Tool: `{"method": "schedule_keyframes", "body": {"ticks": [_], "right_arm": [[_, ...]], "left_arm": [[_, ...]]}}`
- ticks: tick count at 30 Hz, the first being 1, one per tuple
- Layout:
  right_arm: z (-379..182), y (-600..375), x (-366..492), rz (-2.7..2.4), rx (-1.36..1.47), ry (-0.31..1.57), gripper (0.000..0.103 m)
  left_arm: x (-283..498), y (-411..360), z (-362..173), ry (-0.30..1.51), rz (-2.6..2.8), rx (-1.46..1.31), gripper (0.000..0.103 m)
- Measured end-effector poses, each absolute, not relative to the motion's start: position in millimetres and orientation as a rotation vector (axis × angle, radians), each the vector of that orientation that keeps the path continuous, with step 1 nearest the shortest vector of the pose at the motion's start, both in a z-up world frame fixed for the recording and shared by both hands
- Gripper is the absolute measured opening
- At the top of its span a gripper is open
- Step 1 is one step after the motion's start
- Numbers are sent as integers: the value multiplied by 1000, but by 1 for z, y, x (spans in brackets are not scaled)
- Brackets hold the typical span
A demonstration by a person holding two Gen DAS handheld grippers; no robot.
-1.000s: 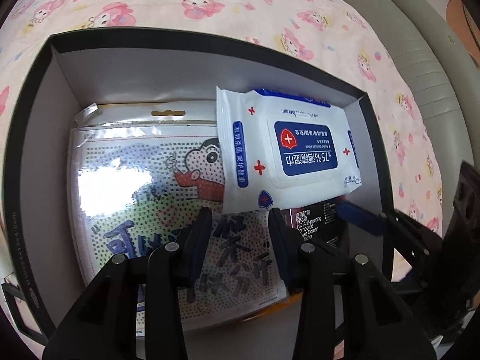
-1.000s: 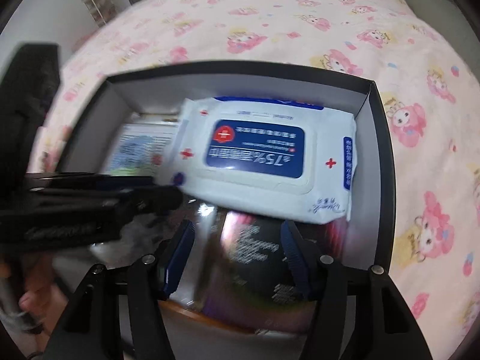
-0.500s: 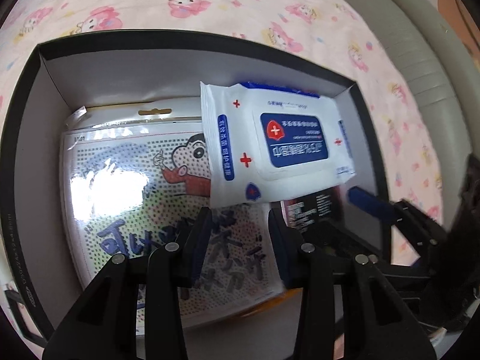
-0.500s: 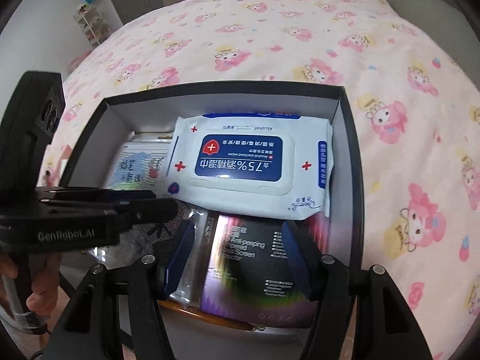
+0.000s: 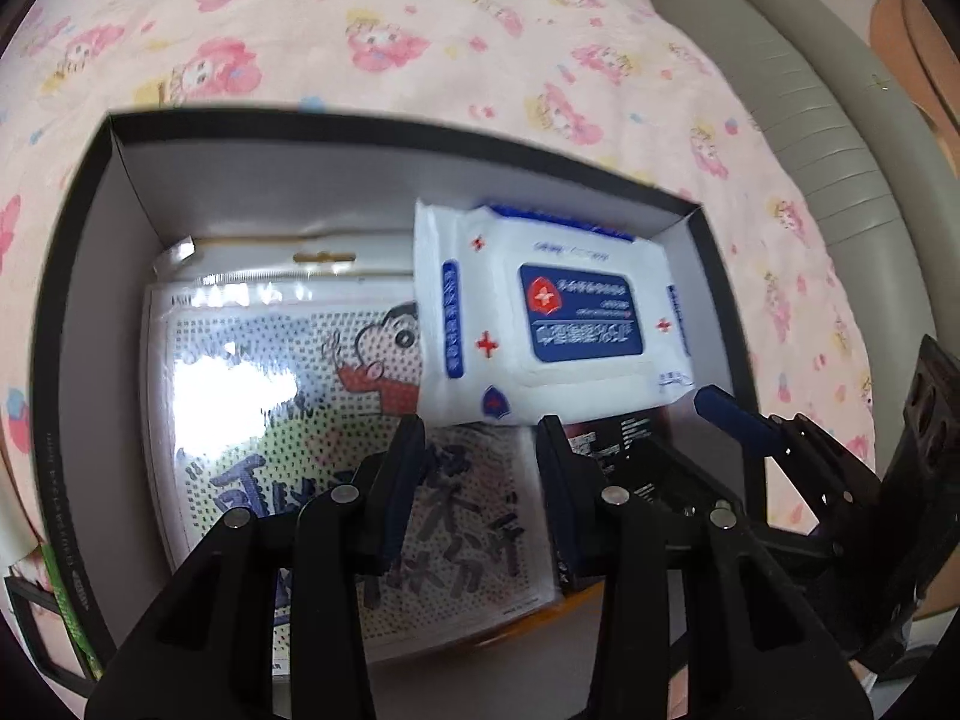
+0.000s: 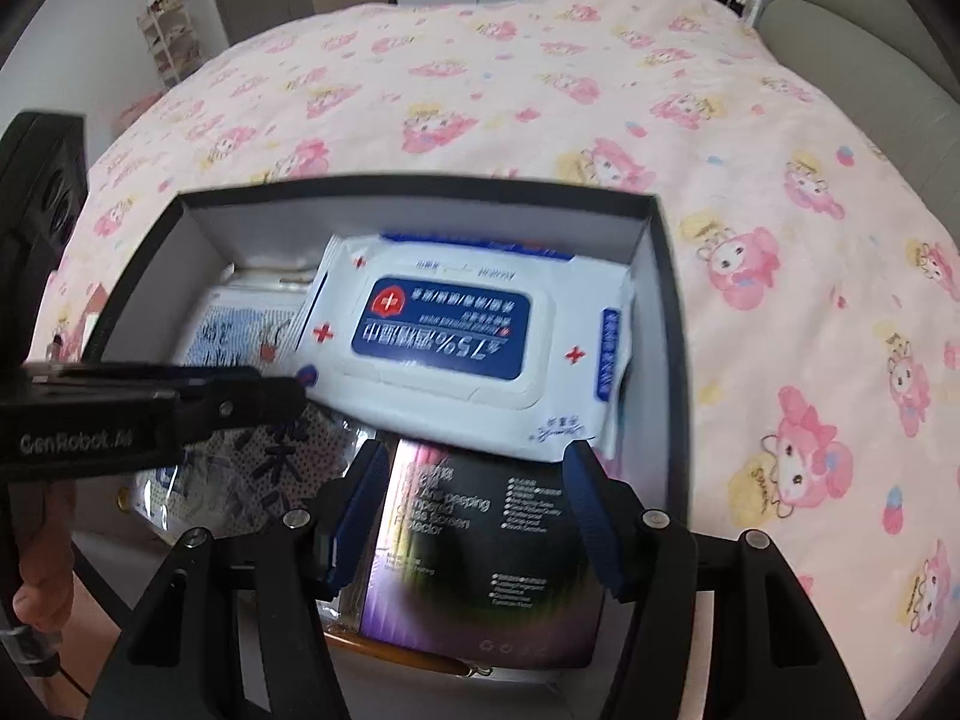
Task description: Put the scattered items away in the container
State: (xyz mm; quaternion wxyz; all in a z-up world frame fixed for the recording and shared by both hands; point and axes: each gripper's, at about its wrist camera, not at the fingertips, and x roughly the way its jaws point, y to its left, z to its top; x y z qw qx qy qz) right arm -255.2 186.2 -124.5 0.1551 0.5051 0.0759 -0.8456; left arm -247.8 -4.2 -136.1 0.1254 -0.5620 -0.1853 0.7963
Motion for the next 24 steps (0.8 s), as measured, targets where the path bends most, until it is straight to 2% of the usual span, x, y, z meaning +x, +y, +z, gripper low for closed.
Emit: {"method": "schedule_keyframes", "body": {"ticks": [8, 11, 16, 18, 21, 24], "right_arm": [[-124, 193, -261, -2468, 1447, 163, 57], [-124, 191, -261, -2475, 1442, 176, 57], [-115, 188, -255, -2504, 1412, 159, 57], [-104, 188, -249, -2532, 1378, 155, 57], [-84, 186, -234, -2587, 1308, 166, 58], [-63, 186, -213, -2654, 1237, 183, 62]], "left_arm": [[-247, 3, -124, -508, 2443, -1535, 42], [-244, 4, -117, -478, 2503, -1496, 53], [-240, 5, -105, -426, 2601, -1428, 65], [-238, 6, -100, -405, 2640, -1400, 76], [-221, 13, -77, -296, 2739, -1298, 88], [-198, 19, -50, -224, 2806, -1183, 94]]}}
